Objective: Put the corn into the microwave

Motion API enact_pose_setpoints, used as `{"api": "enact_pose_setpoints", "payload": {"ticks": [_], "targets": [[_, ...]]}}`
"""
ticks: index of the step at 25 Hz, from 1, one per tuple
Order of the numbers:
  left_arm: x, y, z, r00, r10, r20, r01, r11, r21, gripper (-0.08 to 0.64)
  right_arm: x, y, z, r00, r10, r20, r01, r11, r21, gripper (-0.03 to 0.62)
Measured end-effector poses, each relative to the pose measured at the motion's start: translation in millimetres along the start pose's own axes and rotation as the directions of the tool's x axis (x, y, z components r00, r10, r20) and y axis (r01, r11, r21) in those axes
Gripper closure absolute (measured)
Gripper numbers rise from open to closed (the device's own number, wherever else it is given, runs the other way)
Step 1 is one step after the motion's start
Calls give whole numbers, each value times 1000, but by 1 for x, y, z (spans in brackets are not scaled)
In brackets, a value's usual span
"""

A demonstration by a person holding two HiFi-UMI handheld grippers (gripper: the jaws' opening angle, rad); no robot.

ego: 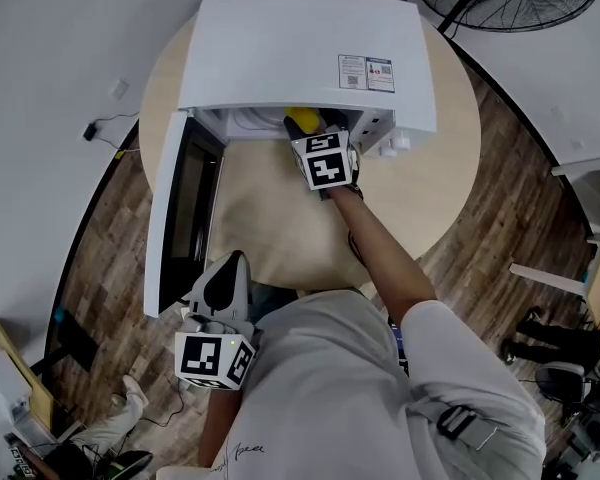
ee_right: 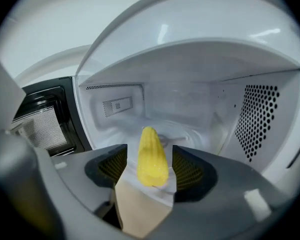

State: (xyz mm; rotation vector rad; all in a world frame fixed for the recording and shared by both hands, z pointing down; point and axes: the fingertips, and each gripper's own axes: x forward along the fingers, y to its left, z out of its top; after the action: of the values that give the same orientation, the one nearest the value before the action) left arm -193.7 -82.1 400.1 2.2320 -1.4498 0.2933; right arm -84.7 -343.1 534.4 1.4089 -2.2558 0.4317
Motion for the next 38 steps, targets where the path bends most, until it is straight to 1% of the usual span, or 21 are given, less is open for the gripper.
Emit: {"api": "enact_pose_setpoints", "payload": {"ticks": [3, 7, 12, 18, 22, 26, 30, 35, 38], "targets": [[0, -4, 0, 1000, -3, 11, 3, 1000, -4, 565, -8, -1, 1, 1000, -2, 7, 2, 1000, -2, 311], [-2, -9, -1, 1000, -10, 20, 10, 1000, -10, 565, -23, 2, 2, 1000, 10, 15, -11, 1000, 15, 314], [-1, -16, 2, 999, -23, 25, 23, 1000, 7, 565, -40, 5, 3, 999, 27, 25, -28, 999, 42, 330], [1, -31, 6, 998, -43, 51, 43, 999, 13, 565, -62, 2, 0, 998, 44, 35, -46, 996, 73, 357], [1, -37, 5, 997, -54, 60, 53, 998, 15, 565, -78, 4, 2, 996, 68, 61, -73, 993, 96, 368], [3, -45, 6, 995, -66, 73, 65, 998, 11, 565, -95, 5, 2, 994, 79, 71, -85, 992, 90, 387], [5, -54, 8, 993, -80, 86, 79, 997, 11, 565, -112, 6, 6, 988, 116, 105, -128, 984, 120, 390], [6, -60, 7, 992, -91, 92, 90, 996, 12, 565, -132, 5, 6, 985, 135, 108, -146, 983, 110, 417], [5, -62, 7, 991, -93, 92, 91, 996, 18, 565, -144, 4, 2, 984, 146, 104, -158, 981, 116, 420]]}}
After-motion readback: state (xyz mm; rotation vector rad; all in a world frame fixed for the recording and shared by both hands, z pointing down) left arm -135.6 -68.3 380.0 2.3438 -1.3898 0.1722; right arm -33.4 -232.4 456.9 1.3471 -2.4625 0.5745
